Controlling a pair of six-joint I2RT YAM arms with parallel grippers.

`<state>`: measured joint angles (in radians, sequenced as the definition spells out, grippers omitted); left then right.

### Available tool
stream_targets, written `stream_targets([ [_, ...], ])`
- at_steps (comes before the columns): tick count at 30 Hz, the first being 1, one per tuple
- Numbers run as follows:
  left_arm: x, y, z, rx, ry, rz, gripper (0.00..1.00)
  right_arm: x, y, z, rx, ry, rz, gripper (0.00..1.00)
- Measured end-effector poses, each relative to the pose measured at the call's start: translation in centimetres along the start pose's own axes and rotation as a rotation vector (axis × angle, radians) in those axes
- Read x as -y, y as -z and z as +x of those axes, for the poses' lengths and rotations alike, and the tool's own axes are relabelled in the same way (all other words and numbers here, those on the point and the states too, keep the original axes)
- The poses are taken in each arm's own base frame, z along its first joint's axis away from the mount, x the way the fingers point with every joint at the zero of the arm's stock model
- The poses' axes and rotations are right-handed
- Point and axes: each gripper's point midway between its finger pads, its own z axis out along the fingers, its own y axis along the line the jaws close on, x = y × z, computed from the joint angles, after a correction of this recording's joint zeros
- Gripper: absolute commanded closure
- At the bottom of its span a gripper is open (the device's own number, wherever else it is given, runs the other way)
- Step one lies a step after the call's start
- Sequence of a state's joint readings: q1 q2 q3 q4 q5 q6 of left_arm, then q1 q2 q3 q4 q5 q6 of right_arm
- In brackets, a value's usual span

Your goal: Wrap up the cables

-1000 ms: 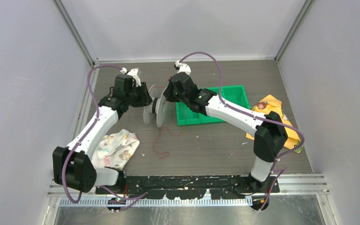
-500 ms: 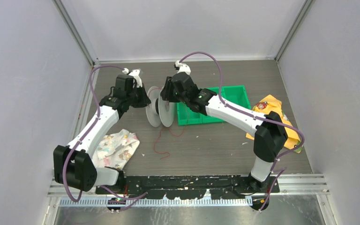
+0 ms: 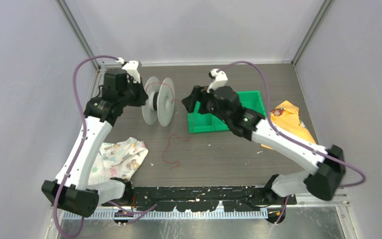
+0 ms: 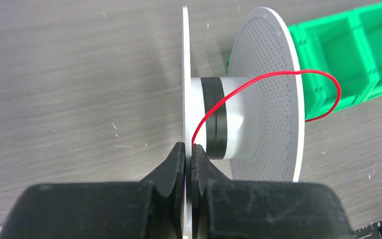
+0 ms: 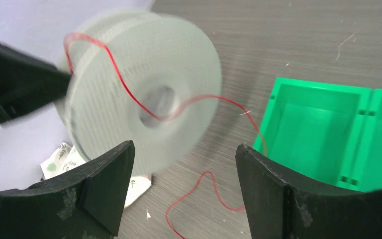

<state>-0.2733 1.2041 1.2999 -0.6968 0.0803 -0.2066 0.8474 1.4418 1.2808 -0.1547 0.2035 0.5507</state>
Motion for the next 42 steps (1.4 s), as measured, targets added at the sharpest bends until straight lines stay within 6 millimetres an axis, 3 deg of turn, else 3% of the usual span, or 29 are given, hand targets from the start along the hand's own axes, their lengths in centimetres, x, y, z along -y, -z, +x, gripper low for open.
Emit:
stream_targets([
  [2,0.2,2.3,-2.3,0.063,-0.016,-0.006,1.00,0.6,2.7,-0.2,0.058,0.029,-0.040,0.21],
  [4,0.7,4.8,-4.6,0.129,-0.030,-0.002,1.00,1.3,4.1,0.2,0.085,0.065,-0.062,0.21],
  [7,1.4,8.3,-7.5,0.200,-0.040,0.008,1.00,1.8,3.2,1.9,0.049,0.106,-0.069,0.24],
  [11,2.1,11.9,-10.2,0.250,-0.042,0.011,1.00,2.9,0.9,6.6,-0.035,0.131,-0.097,0.24],
  [16,2.6,13.3,-10.1,0.221,-0.033,0.029,1.00,4.8,-0.6,12.2,-0.063,0.132,-0.157,0.23],
  [21,2.8,13.0,-8.3,0.142,-0.013,0.047,1.00,3.4,-2.8,14.3,-0.085,0.126,-0.262,0.23],
  [24,3.0,13.0,-7.9,0.120,-0.004,0.054,1.00,2.0,-4.2,14.0,-0.058,0.105,-0.316,0.32],
  [25,3.0,13.0,-7.8,0.117,0.002,0.057,1.00,1.6,-4.8,13.7,-0.040,0.091,-0.330,0.43],
  [27,3.2,13.2,-7.8,0.114,0.009,0.065,1.00,1.1,-5.7,13.4,-0.017,0.074,-0.345,0.84],
  [28,3.3,13.4,-7.8,0.113,0.010,0.069,1.00,1.0,-6.1,13.3,-0.005,0.067,-0.347,0.97],
  [31,3.5,13.8,-7.9,0.118,0.008,0.076,1.00,1.2,-7.1,12.8,0.028,0.031,-0.321,1.00],
  [36,3.4,14.3,-7.7,0.108,-0.019,0.075,1.00,3.4,-7.1,10.6,0.089,0.074,-0.195,1.00],
  [39,3.5,13.8,-6.8,0.075,-0.038,0.096,1.00,4.3,-5.7,6.8,0.128,0.132,-0.132,0.99],
  [42,3.3,12.5,-4.8,0.016,-0.053,0.105,1.00,4.1,-3.8,0.3,0.212,0.153,-0.114,0.99],
])
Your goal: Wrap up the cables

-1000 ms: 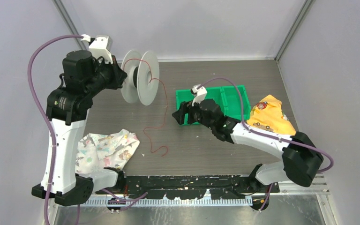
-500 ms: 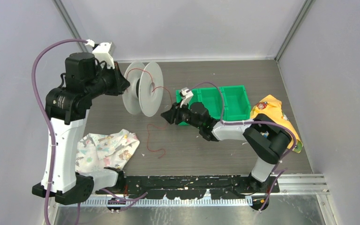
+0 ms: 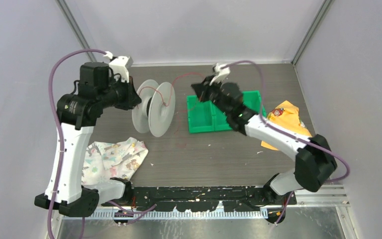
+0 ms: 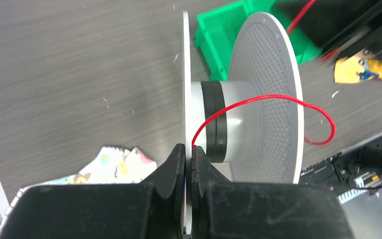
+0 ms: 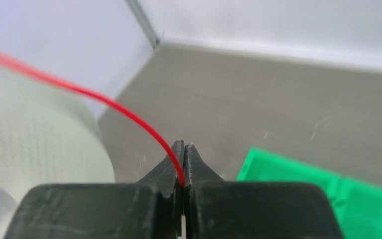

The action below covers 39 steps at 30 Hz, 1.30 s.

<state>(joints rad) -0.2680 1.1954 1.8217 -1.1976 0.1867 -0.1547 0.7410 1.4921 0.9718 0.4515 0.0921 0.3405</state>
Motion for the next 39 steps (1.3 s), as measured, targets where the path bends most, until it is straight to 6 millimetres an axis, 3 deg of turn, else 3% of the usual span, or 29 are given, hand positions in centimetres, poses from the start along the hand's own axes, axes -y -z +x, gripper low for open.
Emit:
stream_targets([
  [2,-0.1,-0.9,1.6,-0.053,-0.005,0.012,1.00,0.8,0.4,-5.8,0.084,-0.001,0.012,0.99],
  [5,0.1,-2.0,3.3,-0.119,-0.010,0.051,1.00,2.3,1.0,-12.0,0.167,0.000,0.036,0.99],
  [7,0.6,-2.4,4.0,-0.143,-0.014,0.089,1.00,3.6,1.0,-14.3,0.174,0.000,0.063,1.00],
  [9,1.1,-2.4,4.2,-0.152,-0.025,0.125,1.00,4.9,0.5,-14.6,0.140,-0.011,0.082,0.99],
  [12,1.7,-2.3,4.2,-0.151,-0.035,0.163,1.00,7.4,-1.1,-12.2,0.020,-0.055,0.127,0.99],
  [15,1.7,-2.3,4.2,-0.149,-0.037,0.160,1.00,10.2,-2.3,-6.9,-0.149,-0.115,0.191,0.99],
  [18,1.6,-2.2,4.1,-0.140,-0.028,0.157,1.00,11.5,-1.6,-1.3,-0.309,-0.182,0.238,1.00],
  [20,1.8,-2.0,3.7,-0.122,-0.015,0.164,1.00,11.5,-0.8,1.2,-0.387,-0.216,0.248,0.99],
  [24,2.2,-1.6,1.6,-0.037,0.031,0.182,1.00,9.9,0.1,3.9,-0.476,-0.237,0.231,0.99],
  [31,4.0,-0.3,-3.6,0.141,0.123,0.310,1.00,4.2,1.9,9.0,-0.628,-0.198,0.141,1.00],
  [35,4.9,-0.1,-5.0,0.168,0.184,0.400,1.00,4.5,2.8,10.2,-0.667,-0.205,0.162,0.99],
  [39,4.2,0.0,-6.5,0.209,0.261,0.445,1.00,5.2,3.0,10.0,-0.665,-0.203,0.183,0.99],
])
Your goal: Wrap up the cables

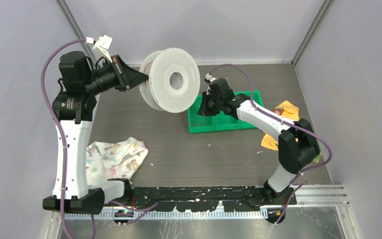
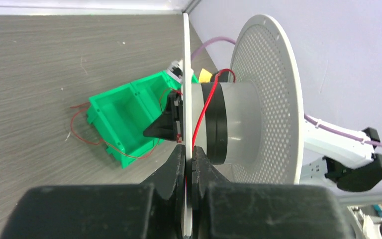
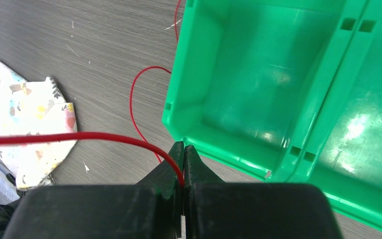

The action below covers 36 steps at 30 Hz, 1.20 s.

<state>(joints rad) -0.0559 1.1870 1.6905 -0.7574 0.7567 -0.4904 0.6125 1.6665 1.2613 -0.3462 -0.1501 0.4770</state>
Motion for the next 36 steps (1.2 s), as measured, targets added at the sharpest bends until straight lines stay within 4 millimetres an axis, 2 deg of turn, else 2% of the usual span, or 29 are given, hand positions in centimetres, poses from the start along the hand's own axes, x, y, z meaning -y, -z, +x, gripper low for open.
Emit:
stream_targets([
  [5,-1.0,0.2,-1.8,0.071,0.036,-0.040,1.00,0.3,0.9,0.5,-0.003,0.012,0.015,0.99],
  [8,-2.4,0.2,-2.4,0.111,0.056,-0.115,1.00,-0.7,1.9,1.7,-0.017,0.048,0.016,1.00],
  [10,-3.6,0.3,-2.7,0.141,0.073,-0.180,1.00,-2.4,2.6,2.6,-0.025,0.088,-0.001,1.00],
  [16,-8.6,0.8,-3.0,0.222,0.122,-0.417,1.00,-8.4,4.6,7.2,-0.069,0.243,-0.057,1.00],
  [19,-10.9,1.0,-2.4,0.226,0.121,-0.513,1.00,-10.8,5.6,8.3,-0.054,0.309,-0.072,1.00],
  [23,-13.8,1.2,-1.4,0.197,0.083,-0.646,1.00,-13.6,7.1,7.8,-0.006,0.379,-0.106,1.00],
  [27,-17.2,1.9,0.4,0.178,0.068,-0.805,1.00,-17.2,9.7,5.6,0.063,0.448,-0.172,0.99],
  [30,-18.9,2.4,1.4,0.169,0.075,-0.881,1.00,-19.4,11.1,4.1,0.105,0.485,-0.216,0.99],
  [32,-19.4,2.8,1.5,0.170,0.076,-0.913,1.00,-20.0,11.5,4.1,0.108,0.508,-0.229,1.00],
  [36,-19.6,3.0,0.8,0.203,0.071,-0.928,1.00,-19.1,11.1,5.9,0.047,0.545,-0.210,0.99],
])
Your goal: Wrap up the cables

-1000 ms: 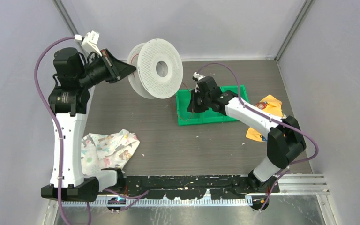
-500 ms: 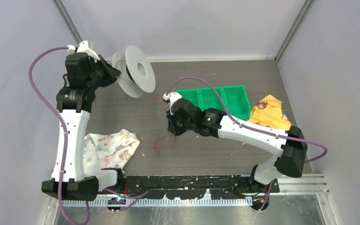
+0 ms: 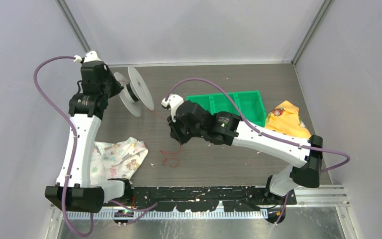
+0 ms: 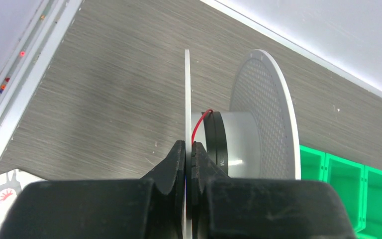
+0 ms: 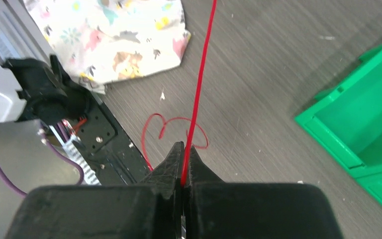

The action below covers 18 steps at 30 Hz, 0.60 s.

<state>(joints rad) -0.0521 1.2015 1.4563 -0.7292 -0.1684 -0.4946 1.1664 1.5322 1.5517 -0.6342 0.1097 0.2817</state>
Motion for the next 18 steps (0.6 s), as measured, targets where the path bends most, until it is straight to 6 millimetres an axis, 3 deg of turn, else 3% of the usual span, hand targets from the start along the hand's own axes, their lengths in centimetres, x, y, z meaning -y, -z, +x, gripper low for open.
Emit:
stream_targets([
  [7,0.4,-1.1,-0.2,-0.005,-0.009,0.007,1.00,-0.2,-0.6,3.9,-0.111,0.020,-0.013,0.99],
  [12,1.6,-1.6,1.2,-0.061,-0.094,0.067,1.00,-0.3,-0.5,3.5,-0.092,0.059,-0.023,1.00],
  [18,5.5,-1.6,5.9,-0.207,-0.309,0.216,1.00,0.5,0.2,0.9,-0.004,0.157,0.016,0.99],
])
